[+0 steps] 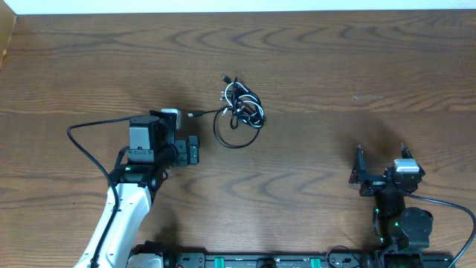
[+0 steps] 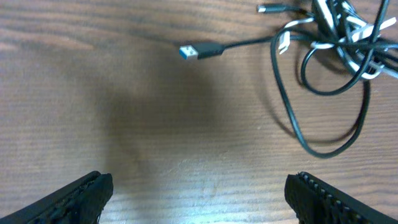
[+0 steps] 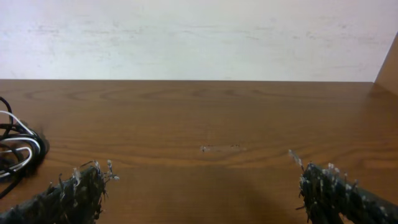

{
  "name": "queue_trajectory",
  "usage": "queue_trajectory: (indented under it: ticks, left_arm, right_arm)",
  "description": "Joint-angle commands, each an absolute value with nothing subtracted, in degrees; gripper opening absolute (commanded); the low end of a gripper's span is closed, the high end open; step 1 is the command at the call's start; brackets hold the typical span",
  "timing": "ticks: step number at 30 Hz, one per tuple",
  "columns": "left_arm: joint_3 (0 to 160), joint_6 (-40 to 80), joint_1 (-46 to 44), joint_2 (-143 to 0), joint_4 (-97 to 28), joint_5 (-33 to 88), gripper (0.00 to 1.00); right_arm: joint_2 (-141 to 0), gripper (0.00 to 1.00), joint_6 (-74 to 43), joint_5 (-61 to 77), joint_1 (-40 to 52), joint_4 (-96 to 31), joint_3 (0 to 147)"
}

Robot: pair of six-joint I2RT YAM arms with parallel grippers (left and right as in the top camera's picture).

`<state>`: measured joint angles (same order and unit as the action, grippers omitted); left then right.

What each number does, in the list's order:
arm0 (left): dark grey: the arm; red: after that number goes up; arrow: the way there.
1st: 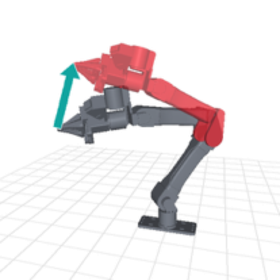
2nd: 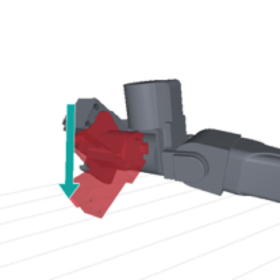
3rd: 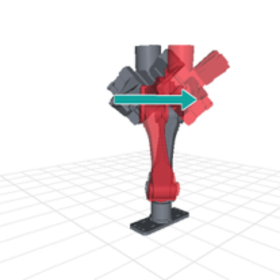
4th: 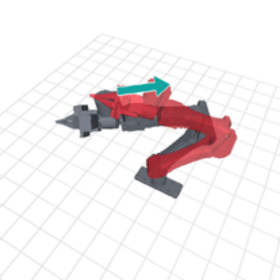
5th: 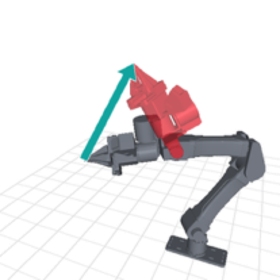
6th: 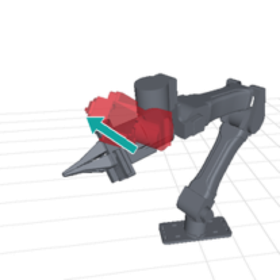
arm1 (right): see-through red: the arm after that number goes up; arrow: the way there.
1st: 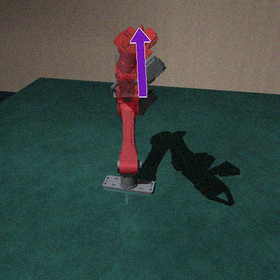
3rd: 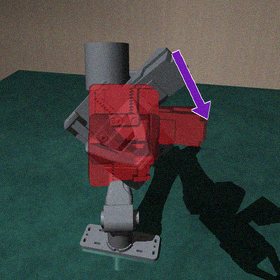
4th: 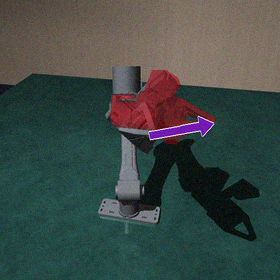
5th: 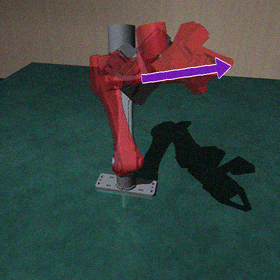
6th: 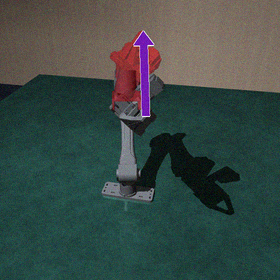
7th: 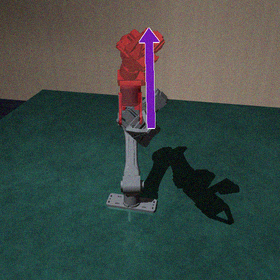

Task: Untangle cables
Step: 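Reach the left gripper over the tangled black and white cables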

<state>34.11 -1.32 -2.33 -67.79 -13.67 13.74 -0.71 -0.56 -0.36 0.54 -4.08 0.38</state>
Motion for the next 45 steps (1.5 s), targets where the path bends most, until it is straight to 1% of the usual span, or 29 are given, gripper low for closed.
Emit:
queue_trajectory:
  ticks: [1, 8, 17, 22, 30, 35, 43, 45]
  left_arm:
    - [35.75, -1.23, -2.07, -68.05, -12.64, 16.78, 0.93]
    - [35.75, -1.23, -2.07, -68.05, -8.6, 21.91, 0.94]
    - [35.75, -1.23, -2.07, -68.05, -5.26, 24.32, 0.93]
    - [35.75, -1.26, -2.11, -68.05, -3.31, 28.53, 0.93]
    - [35.75, -1.26, -2.11, -68.05, -2.42, 29.41, 0.93]
    - [35.77, -1.23, -2.13, -68.05, 0.89, 34.0, 0.93]
    - [35.86, -2.37, -5.56, -68.05, 2.11, 33.58, 0.93]
    - [35.99, -2.37, -7.09, -68.05, 2.33, 31.35, 0.93]
  right_arm:
    - [-0.32, 0.99, 0.3, -0.03, 0.03, -4.34, 0.32]
    - [-0.32, 0.99, 0.32, -0.03, 0.03, -4.34, 0.32]
    - [-0.32, 0.99, 0.32, -0.03, 0.03, -4.34, 0.32]
    - [-0.32, 0.99, 0.32, -0.03, 0.03, -4.34, 0.32]
    - [-0.32, 0.99, 0.3, -0.03, 0.03, -4.34, 0.32]
    - [-0.32, 0.99, 0.32, -0.03, 0.03, -4.34, 0.32]
    - [-0.32, 0.99, 0.32, -0.03, 0.03, -4.34, 0.32]
    - [-0.32, 0.99, 0.32, -0.03, 0.03, -4.34, 0.32]
